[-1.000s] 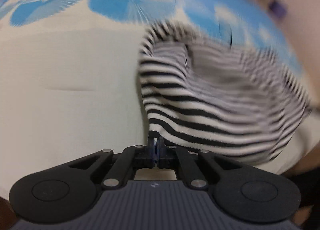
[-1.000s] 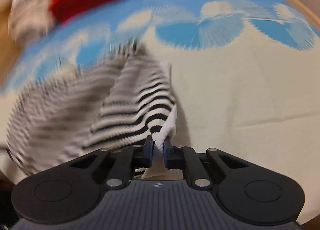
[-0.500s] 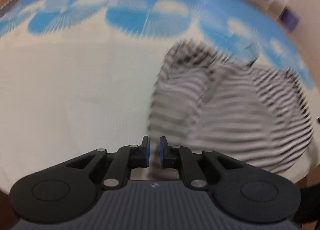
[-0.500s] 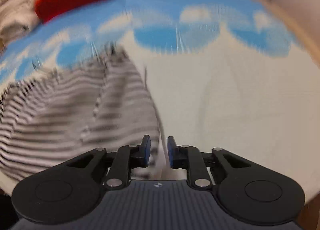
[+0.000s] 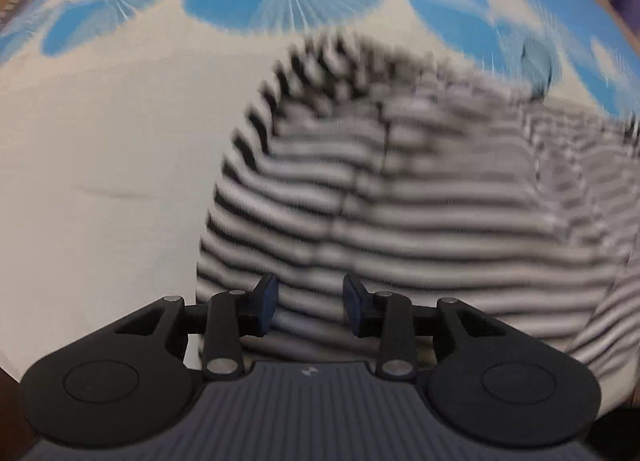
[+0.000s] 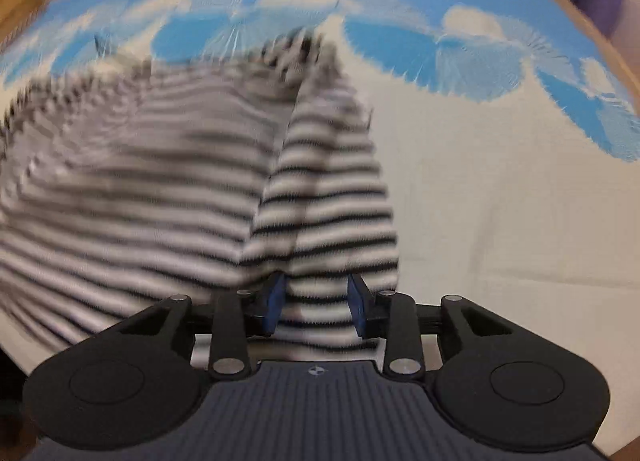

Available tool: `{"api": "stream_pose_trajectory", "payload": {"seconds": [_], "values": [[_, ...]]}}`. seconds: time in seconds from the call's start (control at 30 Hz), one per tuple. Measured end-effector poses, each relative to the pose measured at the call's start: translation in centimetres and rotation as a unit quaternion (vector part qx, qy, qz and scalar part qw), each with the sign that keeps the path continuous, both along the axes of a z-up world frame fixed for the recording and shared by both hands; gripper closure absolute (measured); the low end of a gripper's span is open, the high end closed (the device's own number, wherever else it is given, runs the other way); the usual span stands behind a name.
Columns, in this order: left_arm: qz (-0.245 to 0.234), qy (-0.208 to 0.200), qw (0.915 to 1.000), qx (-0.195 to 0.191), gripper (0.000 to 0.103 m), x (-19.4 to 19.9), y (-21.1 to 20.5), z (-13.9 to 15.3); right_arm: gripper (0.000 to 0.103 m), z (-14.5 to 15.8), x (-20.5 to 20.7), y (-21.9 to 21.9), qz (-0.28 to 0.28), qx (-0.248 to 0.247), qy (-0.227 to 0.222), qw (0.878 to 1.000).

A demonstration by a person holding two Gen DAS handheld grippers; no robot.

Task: Fold small clothes
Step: 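Fold the shirt over with both grippers and lower it onto the bed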

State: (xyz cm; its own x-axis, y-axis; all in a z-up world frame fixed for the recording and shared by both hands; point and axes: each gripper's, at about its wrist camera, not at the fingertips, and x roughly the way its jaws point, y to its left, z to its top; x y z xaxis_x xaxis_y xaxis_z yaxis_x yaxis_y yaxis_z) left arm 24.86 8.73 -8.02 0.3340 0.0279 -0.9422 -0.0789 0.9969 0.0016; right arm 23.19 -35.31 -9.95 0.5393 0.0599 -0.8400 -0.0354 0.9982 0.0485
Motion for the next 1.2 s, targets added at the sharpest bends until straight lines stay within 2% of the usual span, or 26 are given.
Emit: {"api": "stream_pose_trajectory", "payload": {"seconds": [0.07,0.13,0.2,0.23,0.27,0.3,0.33,0.43,0.5,0.6,0.67,0.73,0.77,0.8,0.87,1.0,1.2], "values": [[0.008,-0.051,0.9986,0.007,0.050,0.2,-0.8,1.7,0.067,1.8,0.0,0.4,-0.014,0.002,-0.054,0.998],[0.004,-0.100,0.9950,0.000,0.046,0.3,-1.5,3.1,0.065,3.4,0.3,1.0,-0.027,0.006,-0.110,0.994],[-0.016,-0.123,0.9919,-0.030,0.044,1.1,-2.7,3.8,0.060,4.2,1.2,1.7,-0.035,0.020,-0.146,0.988],[-0.028,-0.125,0.9907,-0.045,0.038,1.3,-3.5,3.7,0.058,4.3,1.7,2.3,-0.034,0.033,-0.152,0.987],[-0.041,-0.125,0.9896,-0.060,0.031,2.0,-4.6,3.4,0.054,4.0,2.7,2.8,-0.031,0.043,-0.149,0.987],[-0.052,-0.122,0.9888,-0.068,0.028,2.4,-5.3,3.1,0.051,3.8,3.1,3.4,-0.027,0.052,-0.138,0.989],[-0.062,-0.119,0.9884,-0.071,0.024,3.0,-6.2,2.6,0.050,3.3,3.7,4.0,-0.021,0.058,-0.124,0.990],[-0.086,-0.095,0.9906,-0.048,0.023,4.9,-8.4,0.5,0.048,1.6,6.0,5.9,0.002,0.073,-0.072,0.995],[-0.094,-0.086,0.9914,-0.031,0.024,6.3,-9.4,-0.9,0.047,0.7,6.8,7.4,0.009,0.056,-0.051,0.997],[-0.100,-0.076,0.9919,-0.016,0.031,7.3,-10.2,-1.9,0.048,-0.8,8.1,8.9,0.015,0.031,-0.033,0.999],[-0.103,-0.071,0.9921,-0.008,0.043,8.1,-10.4,-2.6,0.048,-1.1,8.3,9.6,0.021,0.010,-0.031,0.999],[-0.106,-0.076,0.9915,-0.002,0.054,8.8,-10.7,-3.2,0.053,-1.1,8.6,10.2,0.025,-0.010,-0.041,0.999],[-0.109,-0.081,0.9908,0.001,0.067,9.0,-10.9,-3.2,0.065,-1.1,8.7,10.3,0.027,-0.017,-0.047,0.998],[-0.113,-0.086,0.9899,0.000,0.073,9.3,-11.0,-3.3,0.081,-1.0,8.9,10.4,0.028,-0.021,-0.054,0.998],[-0.114,-0.100,0.9884,-0.002,0.084,9.9,-11.2,-3.1,0.099,-0.7,9.2,10.4,0.024,-0.015,-0.067,0.997],[-0.109,-0.103,0.9887,0.004,0.083,10.7,-11.6,-3.4,0.100,-0.7,10.0,10.7,0.007,-0.020,-0.082,0.996],[-0.114,-0.094,0.9890,-0.001,0.075,11.4,-11.5,-4.1,0.099,-3.4,11.6,11.0,0.006,-0.028,-0.042,0.999]]}}
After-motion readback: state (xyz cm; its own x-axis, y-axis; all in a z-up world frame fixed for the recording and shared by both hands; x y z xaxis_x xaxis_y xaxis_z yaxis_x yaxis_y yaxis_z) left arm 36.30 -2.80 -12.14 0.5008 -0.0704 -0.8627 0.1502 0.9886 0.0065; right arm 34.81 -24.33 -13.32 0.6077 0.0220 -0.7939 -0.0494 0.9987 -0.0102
